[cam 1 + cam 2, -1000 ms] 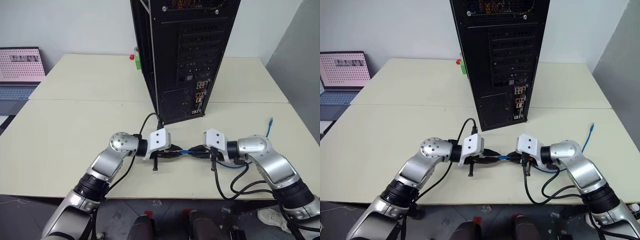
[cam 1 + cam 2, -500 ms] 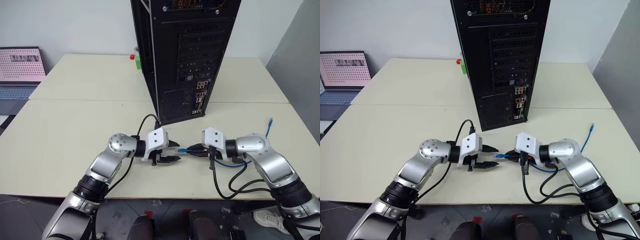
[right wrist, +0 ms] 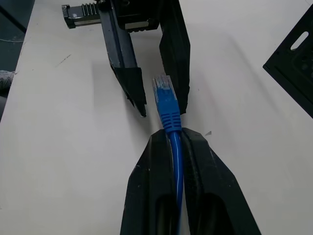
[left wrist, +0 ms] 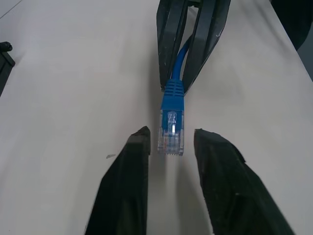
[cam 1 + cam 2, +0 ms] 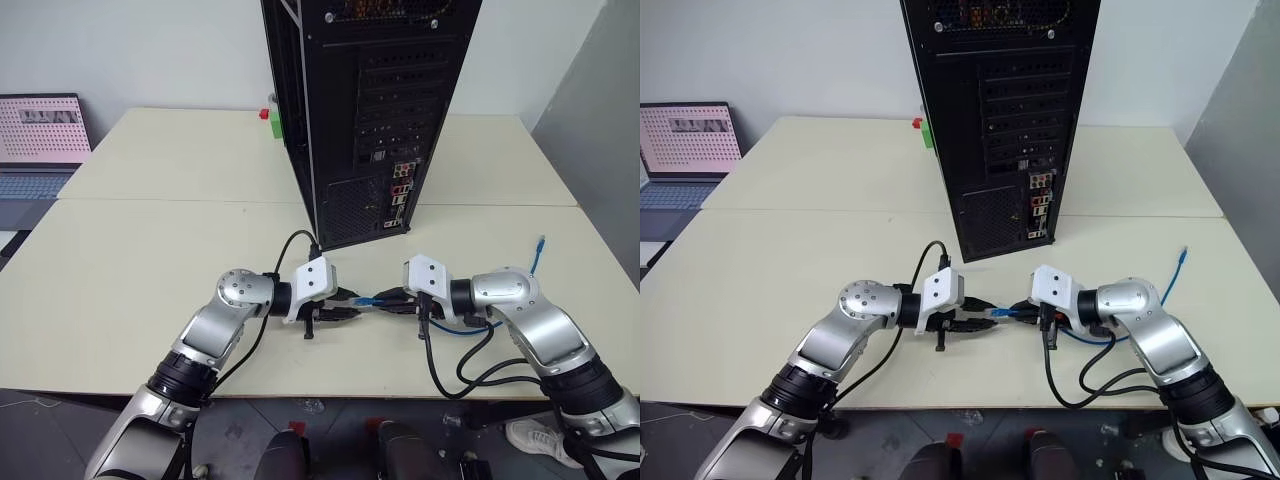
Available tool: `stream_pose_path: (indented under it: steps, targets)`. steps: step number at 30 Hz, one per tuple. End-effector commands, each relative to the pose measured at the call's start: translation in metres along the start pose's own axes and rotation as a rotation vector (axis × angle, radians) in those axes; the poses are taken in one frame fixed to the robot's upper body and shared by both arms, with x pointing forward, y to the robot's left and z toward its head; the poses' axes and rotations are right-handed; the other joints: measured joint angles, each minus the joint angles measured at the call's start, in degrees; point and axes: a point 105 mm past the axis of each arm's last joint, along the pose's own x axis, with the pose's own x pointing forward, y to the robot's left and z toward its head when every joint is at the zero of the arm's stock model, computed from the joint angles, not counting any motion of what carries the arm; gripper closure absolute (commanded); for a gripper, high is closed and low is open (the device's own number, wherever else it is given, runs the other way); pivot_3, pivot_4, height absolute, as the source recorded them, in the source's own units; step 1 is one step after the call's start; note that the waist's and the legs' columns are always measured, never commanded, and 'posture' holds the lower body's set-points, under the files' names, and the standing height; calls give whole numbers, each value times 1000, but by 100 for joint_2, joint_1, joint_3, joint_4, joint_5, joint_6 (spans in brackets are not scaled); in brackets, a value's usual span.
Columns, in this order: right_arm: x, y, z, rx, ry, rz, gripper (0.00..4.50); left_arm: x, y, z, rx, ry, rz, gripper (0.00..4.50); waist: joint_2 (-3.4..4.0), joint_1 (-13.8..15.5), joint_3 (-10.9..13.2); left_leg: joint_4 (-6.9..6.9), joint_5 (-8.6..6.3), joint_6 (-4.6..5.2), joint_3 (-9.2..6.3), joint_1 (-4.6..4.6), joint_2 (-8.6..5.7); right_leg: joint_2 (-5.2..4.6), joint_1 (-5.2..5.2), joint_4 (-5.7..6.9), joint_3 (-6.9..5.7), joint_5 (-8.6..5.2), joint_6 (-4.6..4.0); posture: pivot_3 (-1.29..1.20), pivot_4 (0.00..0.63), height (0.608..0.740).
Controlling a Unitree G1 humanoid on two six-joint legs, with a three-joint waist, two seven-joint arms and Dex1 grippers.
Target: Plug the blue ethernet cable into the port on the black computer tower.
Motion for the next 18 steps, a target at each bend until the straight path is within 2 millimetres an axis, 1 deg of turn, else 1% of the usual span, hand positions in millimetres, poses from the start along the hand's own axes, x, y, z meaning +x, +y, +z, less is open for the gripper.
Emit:
stream_pose_path:
  steps: [1, 2, 9, 11, 12, 13, 14, 15, 16, 17, 18]
  targets:
    - [-4, -2, 15, -65, -29, -3, 4500, -1, 2, 10, 27, -43, 11, 4003, 0, 0, 0, 0, 0, 0, 0, 0, 0, 0, 0, 0, 0, 0, 0, 0, 150, 740]
    - [-4, -2, 15, -69, -27, -1, 4500, -1, 2, 10, 30, -41, 10, 4218, 0, 0, 0, 0, 0, 0, 0, 0, 0, 0, 0, 0, 0, 0, 0, 0, 150, 740]
    - [-3, -2, 11, -90, -7, 3, 4500, 1, 0, 5, 105, -23, 7, 4229, 0, 0, 0, 0, 0, 0, -1, -1, 0, 0, 0, 0, -1, 0, 0, 0, 150, 740]
    - [-4, -3, 10, -90, -6, 2, 3827, 1, 1, 6, 146, -36, 20, 4229, 0, 1, 0, 0, 0, 0, 0, -1, 0, 0, 0, 0, 0, 0, 0, 0, 150, 740]
    - [-6, -3, 10, -88, -5, 6, 3792, 1, 1, 6, 173, -43, 29, 4229, 0, 1, 0, 0, 0, 0, 0, 0, 0, 0, 0, 0, 0, 0, 0, 0, 150, 740]
    - [-9, -4, 11, -87, -3, 8, 3613, 1, 1, 6, 215, -43, 42, 4229, 0, 2, 0, 0, 0, 0, -1, -1, 0, 0, 0, 0, -1, 0, 0, 0, 150, 740]
    - [-12, -6, 11, -84, -4, 5, 3389, 0, 2, 3, 302, -20, 56, 4229, 0, 3, 0, 0, 0, 0, 0, -1, 0, -1, 0, 0, 0, 0, 0, 0, 150, 740]
    - [-16, -7, 12, -79, -4, 2, 2993, -1, 2, -1, 378, 1, 56, 4229, 0, 4, 0, 0, 0, 0, -1, -1, 0, -3, 0, 0, 0, 0, -1, 0, 150, 740]
    - [-20, -9, 12, -71, -5, -3, 2758, -1, 1, -4, 432, 7, 60, 4229, 0, 5, 0, 0, 0, 0, -1, -1, 0, -3, 0, -1, 0, 1, -1, 0, 150, 740]
    - [-26, -10, 13, -62, -5, -8, 2390, -2, 0, -5, 489, 4, 72, 4229, 0, 5, 0, 0, 0, 0, 0, 0, 0, -3, 0, -1, 1, 1, -1, 0, 150, 740]
    - [-31, -11, 13, -54, -4, -11, 2227, -2, 0, -7, 543, 2, 78, 4229, 0, 5, 0, 0, 0, 0, 0, 0, 0, -3, 0, -1, 2, 1, -1, 0, 150, 740]
